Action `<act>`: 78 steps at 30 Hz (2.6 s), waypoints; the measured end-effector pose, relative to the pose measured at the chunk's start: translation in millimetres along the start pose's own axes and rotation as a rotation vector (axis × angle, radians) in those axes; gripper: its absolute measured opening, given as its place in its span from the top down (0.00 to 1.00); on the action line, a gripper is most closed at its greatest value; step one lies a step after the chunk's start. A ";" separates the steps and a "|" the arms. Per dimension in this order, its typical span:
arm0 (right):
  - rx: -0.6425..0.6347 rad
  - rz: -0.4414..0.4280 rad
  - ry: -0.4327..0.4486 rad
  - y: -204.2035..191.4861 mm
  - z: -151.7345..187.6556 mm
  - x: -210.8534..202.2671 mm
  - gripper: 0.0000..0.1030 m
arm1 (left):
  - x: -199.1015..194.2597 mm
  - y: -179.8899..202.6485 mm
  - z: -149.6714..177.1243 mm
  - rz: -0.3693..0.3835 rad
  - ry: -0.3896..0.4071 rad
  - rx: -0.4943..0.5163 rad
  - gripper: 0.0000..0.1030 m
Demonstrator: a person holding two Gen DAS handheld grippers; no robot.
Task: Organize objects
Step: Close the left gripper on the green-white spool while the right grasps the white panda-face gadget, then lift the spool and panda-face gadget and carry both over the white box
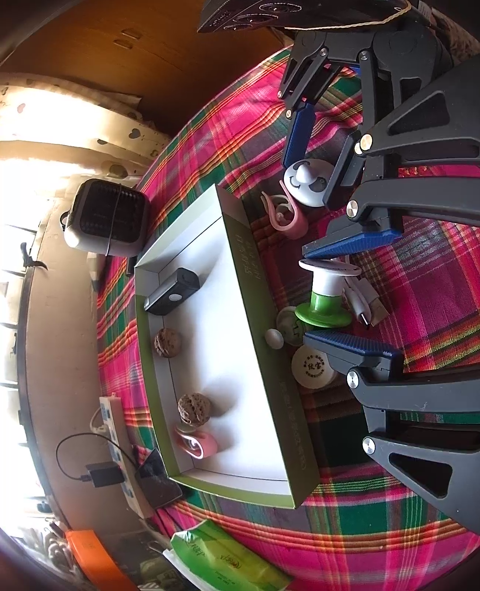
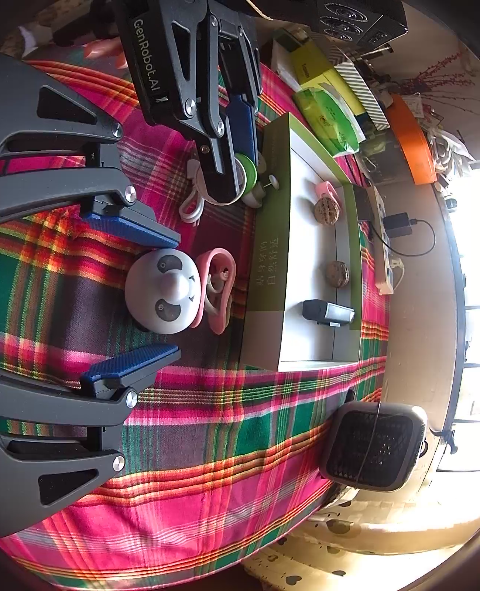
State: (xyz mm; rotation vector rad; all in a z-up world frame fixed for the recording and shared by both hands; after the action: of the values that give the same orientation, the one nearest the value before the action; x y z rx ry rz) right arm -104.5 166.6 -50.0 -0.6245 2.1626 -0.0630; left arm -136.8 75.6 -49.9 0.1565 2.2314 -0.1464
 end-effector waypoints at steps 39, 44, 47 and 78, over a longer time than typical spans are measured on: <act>0.049 -0.018 0.037 1.0 2.5 -9.7 0.53 | -22.9 -19.6 8.1 -0.051 0.042 -0.050 0.69; 0.053 -0.025 0.042 -1.7 3.0 -11.3 0.53 | -25.2 -25.9 14.1 -0.069 0.042 -0.057 0.69; 0.059 -0.034 0.045 -3.9 3.3 -12.2 0.53 | -26.9 -28.9 16.9 -0.078 0.044 -0.060 0.69; 0.033 -0.072 0.069 -27.7 -6.0 -9.1 0.53 | -32.0 -51.6 20.6 -0.146 0.068 -0.098 0.69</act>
State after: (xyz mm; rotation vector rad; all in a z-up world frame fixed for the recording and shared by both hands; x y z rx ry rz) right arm -93.1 145.5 -32.4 -0.6903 2.2007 -0.1611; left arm -109.7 19.5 -34.8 -0.0563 2.3121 -0.1120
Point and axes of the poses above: each gripper's, at about its wrist camera, not at the fingertips, and x roughly the way its jaws point, y to its right, z to its underside, the point moved 9 cm from there along x, roughly the way its jaws point, and after that the axes turned 15 degrees about -z, right-handed, at the moved point
